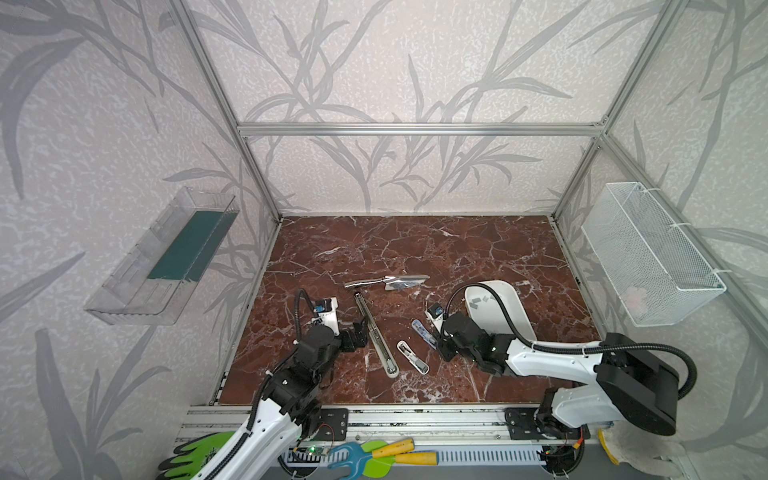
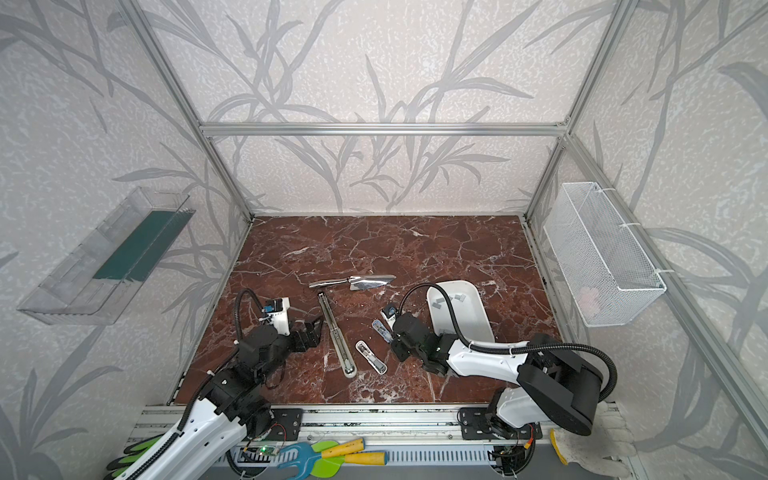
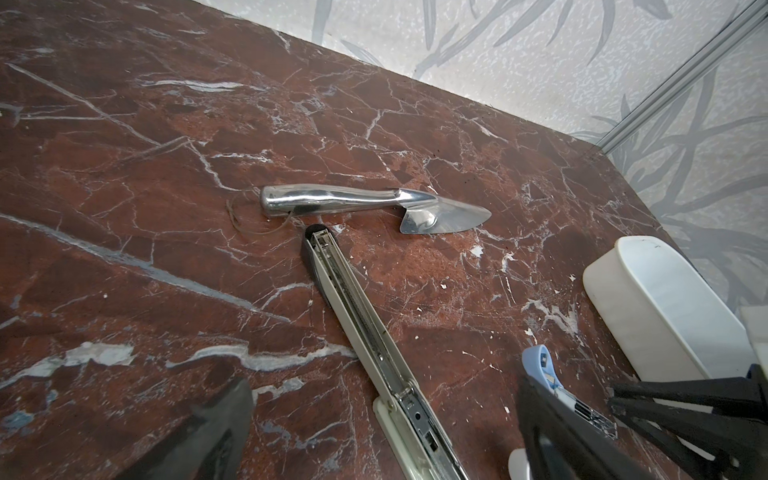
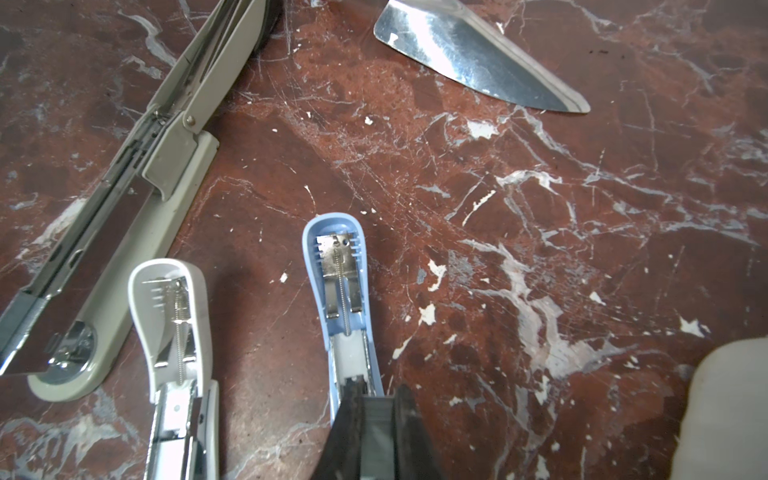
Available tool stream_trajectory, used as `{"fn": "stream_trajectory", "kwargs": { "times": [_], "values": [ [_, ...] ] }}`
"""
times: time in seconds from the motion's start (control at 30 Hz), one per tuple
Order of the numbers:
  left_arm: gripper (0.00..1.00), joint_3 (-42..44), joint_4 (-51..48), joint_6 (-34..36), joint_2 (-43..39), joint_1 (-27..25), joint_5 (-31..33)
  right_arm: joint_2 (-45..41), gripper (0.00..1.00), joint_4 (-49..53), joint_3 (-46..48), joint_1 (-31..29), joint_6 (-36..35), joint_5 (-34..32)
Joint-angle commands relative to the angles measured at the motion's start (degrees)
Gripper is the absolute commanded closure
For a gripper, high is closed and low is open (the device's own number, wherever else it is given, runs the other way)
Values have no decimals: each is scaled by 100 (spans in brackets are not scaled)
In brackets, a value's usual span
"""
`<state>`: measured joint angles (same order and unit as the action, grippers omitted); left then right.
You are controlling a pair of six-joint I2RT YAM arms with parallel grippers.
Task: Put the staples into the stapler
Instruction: 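Carry the strip with the right gripper to the small blue stapler's channel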
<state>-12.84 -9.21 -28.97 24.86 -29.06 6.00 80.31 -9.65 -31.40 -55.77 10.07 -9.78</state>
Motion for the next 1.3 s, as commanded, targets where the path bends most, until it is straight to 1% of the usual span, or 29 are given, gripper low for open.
{"fn": "stream_trajectory", "kwargs": {
  "times": [0.0,0.13,0.53,0.9,1.0,1.17,1.27],
  "values": [
    [1,-6,174,41,149,21,-95,147,95,133,-235,5,41,176],
    [1,-29,200,45,251,17,-116,254,98,234,-321,5,13,199],
    [1,-25,227,41,266,22,-117,430,99,133,-311,5,-58,117],
    [1,-17,227,42,264,15,-113,416,99,200,-343,5,-52,153],
    [1,-17,233,43,269,17,-111,397,99,214,-367,5,-17,351],
    [1,-17,234,41,265,15,-103,484,99,32,-366,-4,103,960],
    [1,-17,229,34,271,15,-103,532,99,-27,-361,-4,190,1037]
  ]
}}
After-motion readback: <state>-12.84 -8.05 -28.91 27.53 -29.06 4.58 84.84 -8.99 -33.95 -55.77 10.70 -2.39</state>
